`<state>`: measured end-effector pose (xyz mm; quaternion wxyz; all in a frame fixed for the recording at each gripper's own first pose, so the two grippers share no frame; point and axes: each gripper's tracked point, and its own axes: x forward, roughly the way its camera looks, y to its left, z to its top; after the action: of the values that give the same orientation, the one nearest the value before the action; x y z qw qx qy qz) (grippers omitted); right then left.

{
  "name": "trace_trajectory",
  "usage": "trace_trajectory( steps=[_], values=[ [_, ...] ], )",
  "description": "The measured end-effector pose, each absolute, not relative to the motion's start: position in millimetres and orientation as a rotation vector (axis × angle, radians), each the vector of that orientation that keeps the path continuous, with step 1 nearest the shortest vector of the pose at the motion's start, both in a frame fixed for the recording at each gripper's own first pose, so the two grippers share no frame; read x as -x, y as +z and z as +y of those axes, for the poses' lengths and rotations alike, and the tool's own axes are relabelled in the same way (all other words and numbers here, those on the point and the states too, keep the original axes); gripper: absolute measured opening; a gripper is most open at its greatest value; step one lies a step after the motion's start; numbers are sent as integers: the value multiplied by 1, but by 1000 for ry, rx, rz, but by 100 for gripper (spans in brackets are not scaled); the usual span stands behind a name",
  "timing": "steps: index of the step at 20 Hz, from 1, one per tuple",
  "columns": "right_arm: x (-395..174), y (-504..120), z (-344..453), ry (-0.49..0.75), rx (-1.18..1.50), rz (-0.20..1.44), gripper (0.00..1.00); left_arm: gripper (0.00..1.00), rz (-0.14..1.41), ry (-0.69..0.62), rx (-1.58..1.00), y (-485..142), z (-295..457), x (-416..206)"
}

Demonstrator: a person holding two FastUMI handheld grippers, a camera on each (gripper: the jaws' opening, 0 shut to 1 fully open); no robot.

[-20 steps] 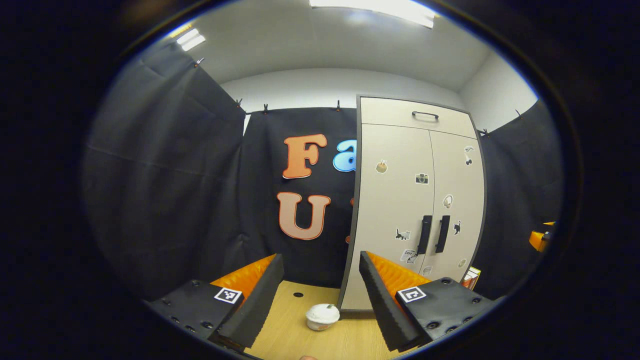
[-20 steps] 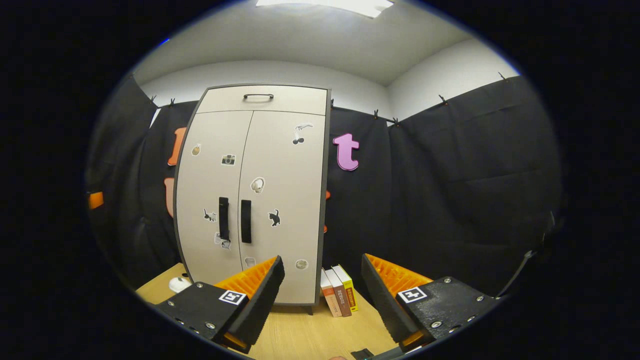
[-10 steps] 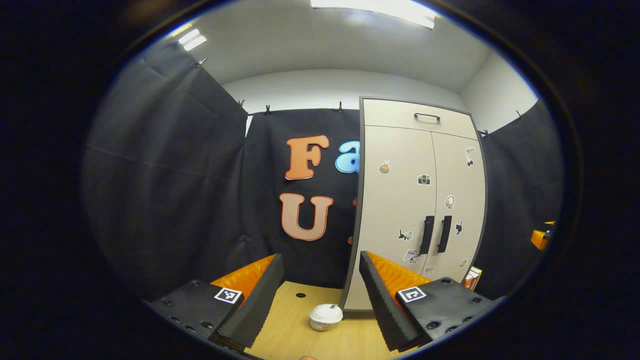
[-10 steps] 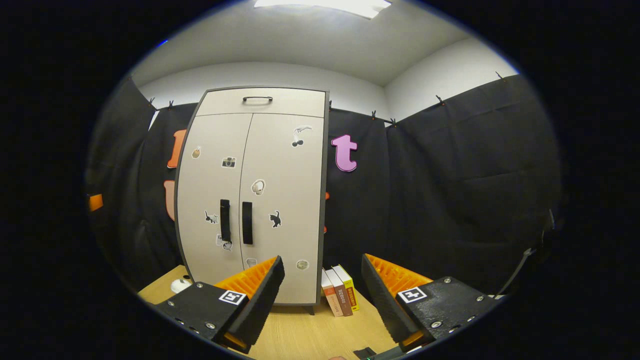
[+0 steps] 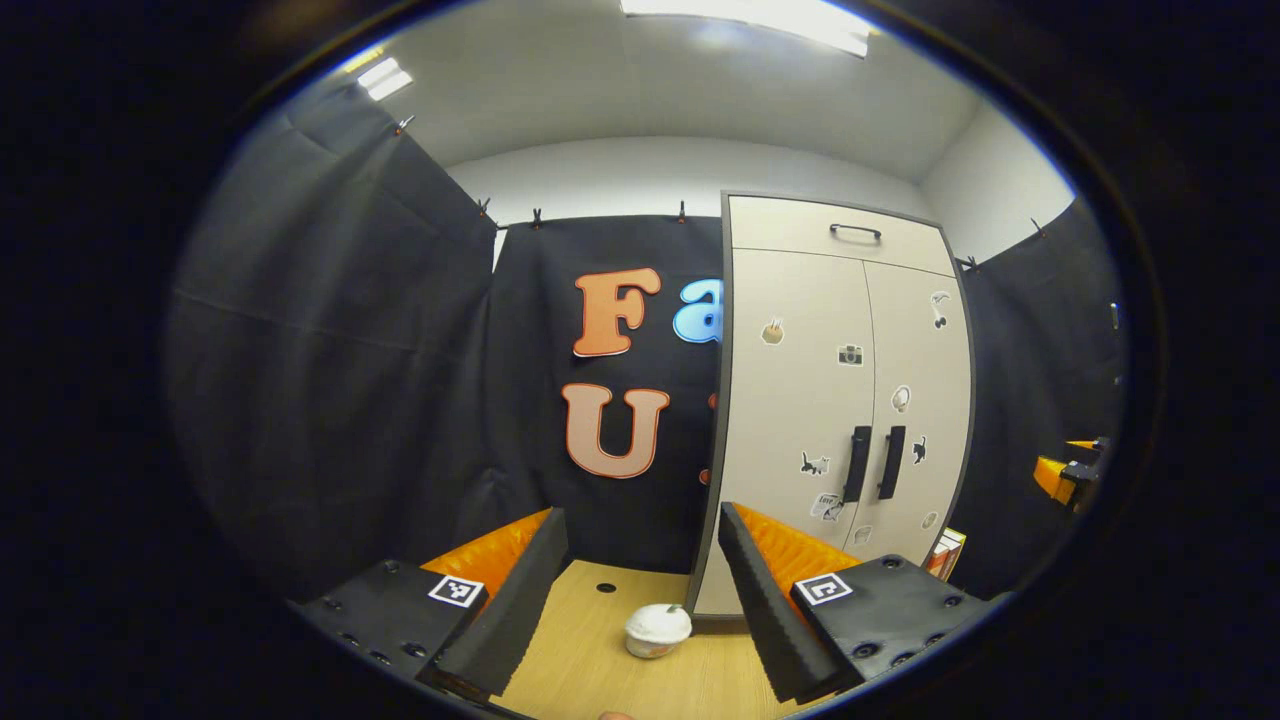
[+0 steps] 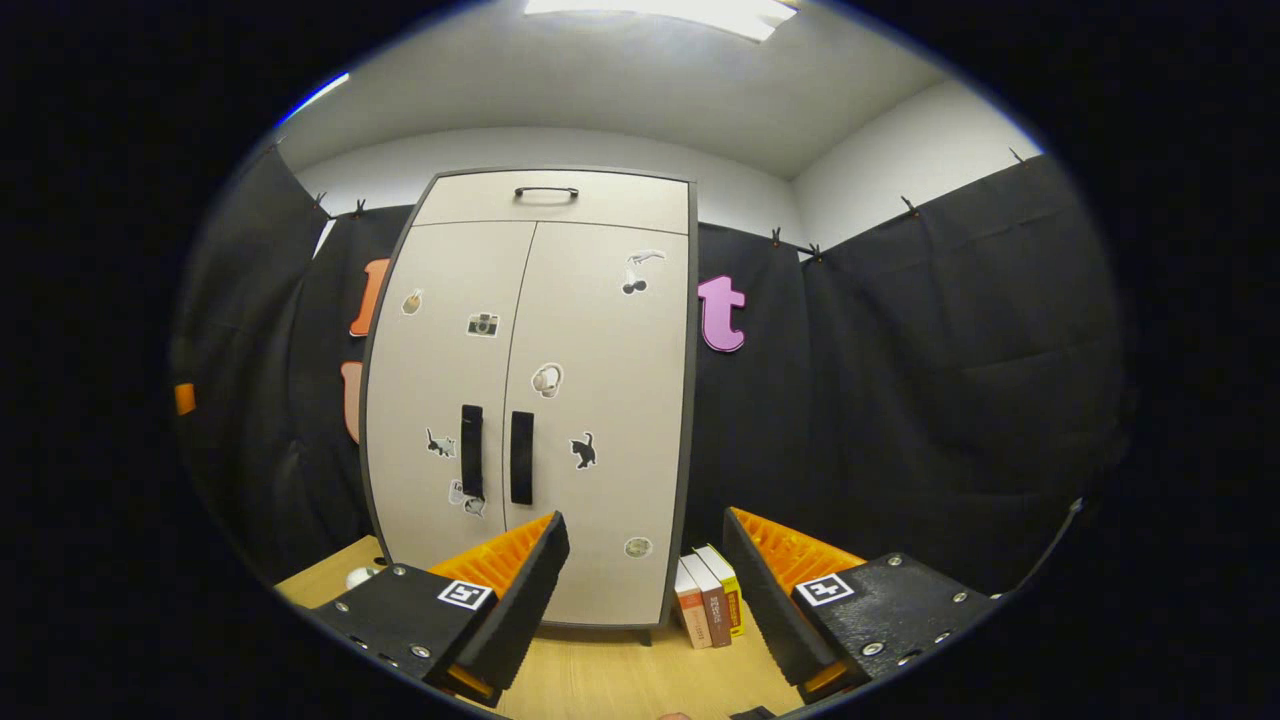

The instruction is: Open the right door of the double-door shoe cabinet with the right hand, and open the left door with the left hand.

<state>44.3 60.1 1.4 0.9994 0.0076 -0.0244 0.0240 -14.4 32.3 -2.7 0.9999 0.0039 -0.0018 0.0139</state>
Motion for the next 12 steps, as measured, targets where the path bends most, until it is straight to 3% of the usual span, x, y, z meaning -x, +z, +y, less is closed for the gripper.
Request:
trace_trajectory(
  steps=[12],
  values=[
    [-142, -10, 160, 159, -65, 38, 94, 97, 6, 101, -20, -5, 73, 19]
  ],
)
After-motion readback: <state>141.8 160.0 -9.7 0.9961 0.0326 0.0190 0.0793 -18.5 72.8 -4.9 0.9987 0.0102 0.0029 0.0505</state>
